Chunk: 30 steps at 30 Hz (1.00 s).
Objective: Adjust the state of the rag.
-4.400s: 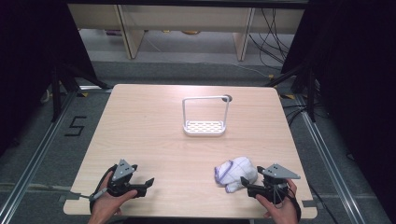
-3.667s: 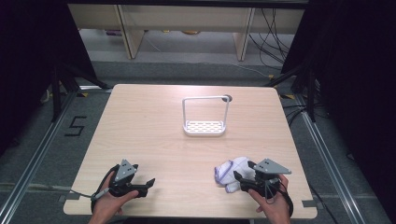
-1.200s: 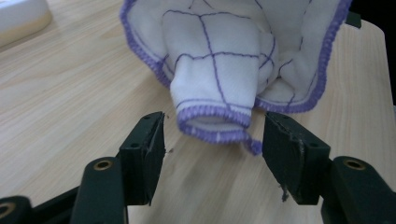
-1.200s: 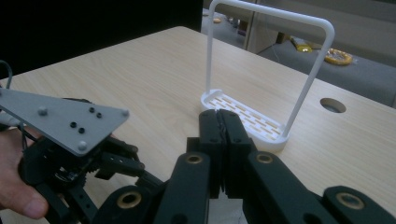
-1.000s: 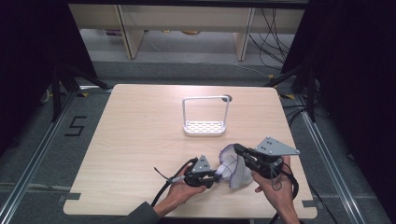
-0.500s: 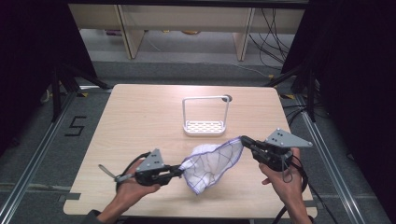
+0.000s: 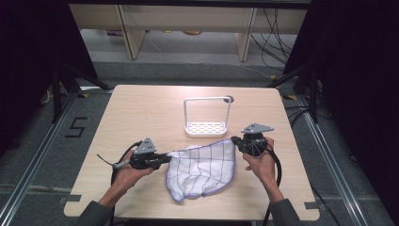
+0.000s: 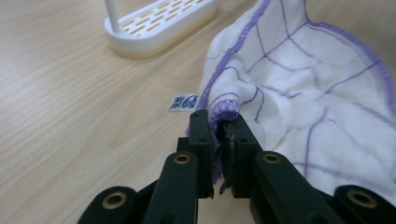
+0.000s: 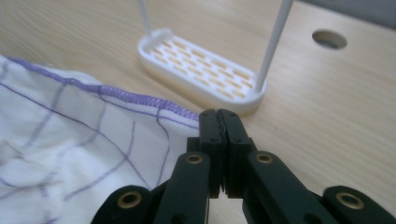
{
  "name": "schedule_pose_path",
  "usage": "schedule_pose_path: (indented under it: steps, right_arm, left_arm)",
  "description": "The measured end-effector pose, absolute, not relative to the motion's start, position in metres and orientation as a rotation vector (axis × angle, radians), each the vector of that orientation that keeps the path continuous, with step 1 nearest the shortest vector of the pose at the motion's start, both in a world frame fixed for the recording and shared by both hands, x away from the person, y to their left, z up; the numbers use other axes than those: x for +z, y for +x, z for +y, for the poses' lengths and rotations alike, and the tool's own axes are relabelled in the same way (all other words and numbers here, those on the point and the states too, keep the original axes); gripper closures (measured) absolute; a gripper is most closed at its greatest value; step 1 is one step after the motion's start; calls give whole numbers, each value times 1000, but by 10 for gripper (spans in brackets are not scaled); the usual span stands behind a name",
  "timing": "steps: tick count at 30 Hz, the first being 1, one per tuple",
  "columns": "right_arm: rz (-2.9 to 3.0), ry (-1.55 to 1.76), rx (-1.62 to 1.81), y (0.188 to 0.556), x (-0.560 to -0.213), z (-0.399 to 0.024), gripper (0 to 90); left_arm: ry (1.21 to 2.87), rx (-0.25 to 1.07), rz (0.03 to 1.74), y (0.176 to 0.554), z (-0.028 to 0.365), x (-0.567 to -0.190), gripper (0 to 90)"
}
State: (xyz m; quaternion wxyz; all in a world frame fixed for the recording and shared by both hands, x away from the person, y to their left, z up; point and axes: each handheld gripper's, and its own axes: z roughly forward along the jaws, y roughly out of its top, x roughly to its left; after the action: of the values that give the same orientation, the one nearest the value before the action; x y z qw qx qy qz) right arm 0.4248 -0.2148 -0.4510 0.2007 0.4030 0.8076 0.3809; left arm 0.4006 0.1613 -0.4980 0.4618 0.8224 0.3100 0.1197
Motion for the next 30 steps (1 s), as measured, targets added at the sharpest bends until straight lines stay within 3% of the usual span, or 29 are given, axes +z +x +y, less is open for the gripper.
schedule_pose_path:
  steps: [7,9,10,11,12,15,17,24,30]
  right_arm:
    - [2304,1181,908,446,-476,-208,891]
    - [2303,1160,852,449,-482,-208,861]
    - [2283,1218,838,448,-481,-209,710]
    - [2275,1236,845,445,-477,-210,682]
    - [2275,1236,845,445,-477,-210,682]
    - [2271,1183,853,430,-461,-214,556]
    - [2302,1128,977,402,-448,-218,536]
    - [2428,1059,1089,349,-447,-205,552]
    - [2533,1021,1117,321,-465,-187,586]
  left_arm:
    - [2098,351,795,412,159,-512,764]
    - [2102,383,834,411,160,-511,645]
    - [2090,382,854,408,161,-509,526]
    - [2072,379,872,404,163,-506,492]
    - [2058,369,881,399,165,-502,492]
    - [1999,315,898,376,169,-491,459]
    - [1984,276,866,358,169,-487,450]
    - [2010,229,817,307,150,-495,459]
    - [2113,233,753,294,128,-506,447]
